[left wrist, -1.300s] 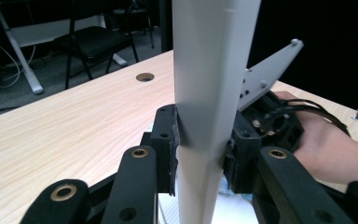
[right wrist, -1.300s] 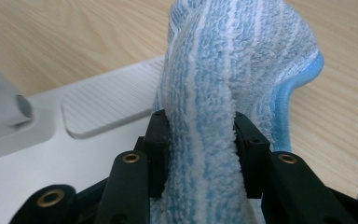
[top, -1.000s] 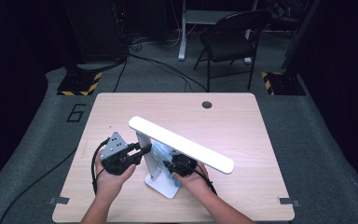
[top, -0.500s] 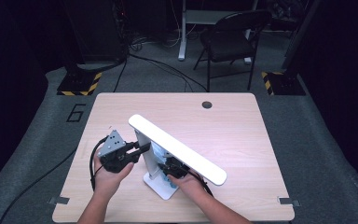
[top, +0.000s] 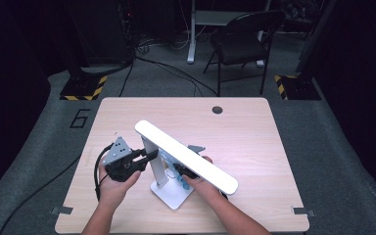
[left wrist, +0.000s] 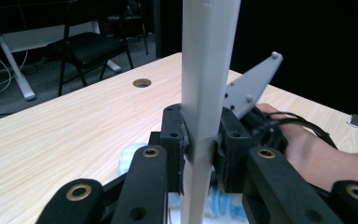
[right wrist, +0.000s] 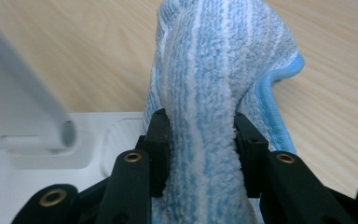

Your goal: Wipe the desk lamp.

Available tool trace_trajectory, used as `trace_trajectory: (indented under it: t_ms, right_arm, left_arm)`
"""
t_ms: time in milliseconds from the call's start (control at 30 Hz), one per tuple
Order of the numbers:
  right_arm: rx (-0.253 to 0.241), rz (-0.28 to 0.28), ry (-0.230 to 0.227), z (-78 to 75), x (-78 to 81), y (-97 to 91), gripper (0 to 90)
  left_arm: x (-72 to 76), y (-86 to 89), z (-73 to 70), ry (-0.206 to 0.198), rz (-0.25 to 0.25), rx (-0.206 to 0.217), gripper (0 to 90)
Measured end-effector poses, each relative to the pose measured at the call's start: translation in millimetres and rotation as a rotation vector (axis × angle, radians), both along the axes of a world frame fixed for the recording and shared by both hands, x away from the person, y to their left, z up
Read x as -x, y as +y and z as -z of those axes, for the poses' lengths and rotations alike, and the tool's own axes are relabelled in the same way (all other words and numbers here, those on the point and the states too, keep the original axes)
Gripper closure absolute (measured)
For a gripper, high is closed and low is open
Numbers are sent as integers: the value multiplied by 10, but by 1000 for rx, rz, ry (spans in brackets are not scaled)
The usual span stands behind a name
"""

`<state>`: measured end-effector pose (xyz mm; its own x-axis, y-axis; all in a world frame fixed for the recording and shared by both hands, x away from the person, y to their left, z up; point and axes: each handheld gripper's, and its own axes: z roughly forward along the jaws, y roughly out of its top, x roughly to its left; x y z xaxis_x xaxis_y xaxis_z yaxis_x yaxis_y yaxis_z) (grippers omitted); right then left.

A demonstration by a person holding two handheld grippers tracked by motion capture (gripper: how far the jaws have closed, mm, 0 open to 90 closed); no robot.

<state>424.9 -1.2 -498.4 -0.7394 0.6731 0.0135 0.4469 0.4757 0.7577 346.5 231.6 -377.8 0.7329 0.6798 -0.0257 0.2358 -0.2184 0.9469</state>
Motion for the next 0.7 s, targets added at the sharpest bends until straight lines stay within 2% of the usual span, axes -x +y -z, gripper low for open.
trace_trajectory:
  t_ms: [100, 133, 167, 300, 333, 433, 567, 600, 667, 700]
  right_arm:
    - [6, 15, 6, -3, -87, -73, 649]
    - [12, 9, -16, 0, -141, -101, 649]
    - [11, 22, -1, -7, -162, -111, 649]
    - [12, 47, -11, -4, -250, -143, 649]
    - [12, 62, 11, -13, -259, -147, 648]
    - [10, 80, 13, -14, -321, -184, 648]
    - [-29, 100, 36, -2, -338, -202, 648]
    - [-26, 98, 49, -10, -325, -204, 648]
    - [-32, 101, 35, -10, -281, -181, 649]
    - [-24, 94, 43, -20, -257, -173, 649]
  left_arm:
    - [-3, 2, 1, 0, 2, 1, 759]
    - [-3, 2, 1, 0, 1, 2, 759]
    - [-2, 1, 1, 0, 1, 1, 759]
    - [-1, 0, 0, 0, 0, 0, 759]
    - [-3, 1, 1, 0, 1, 2, 759]
    - [-7, 4, 1, -2, 1, 1, 758]
    - [-10, 2, 2, -3, 0, 0, 758]
    - [-8, 1, 0, -2, 0, -2, 759]
    - [-7, -7, 2, -4, -2, 1, 759]
    - [-7, -8, 1, -5, -2, -1, 758]
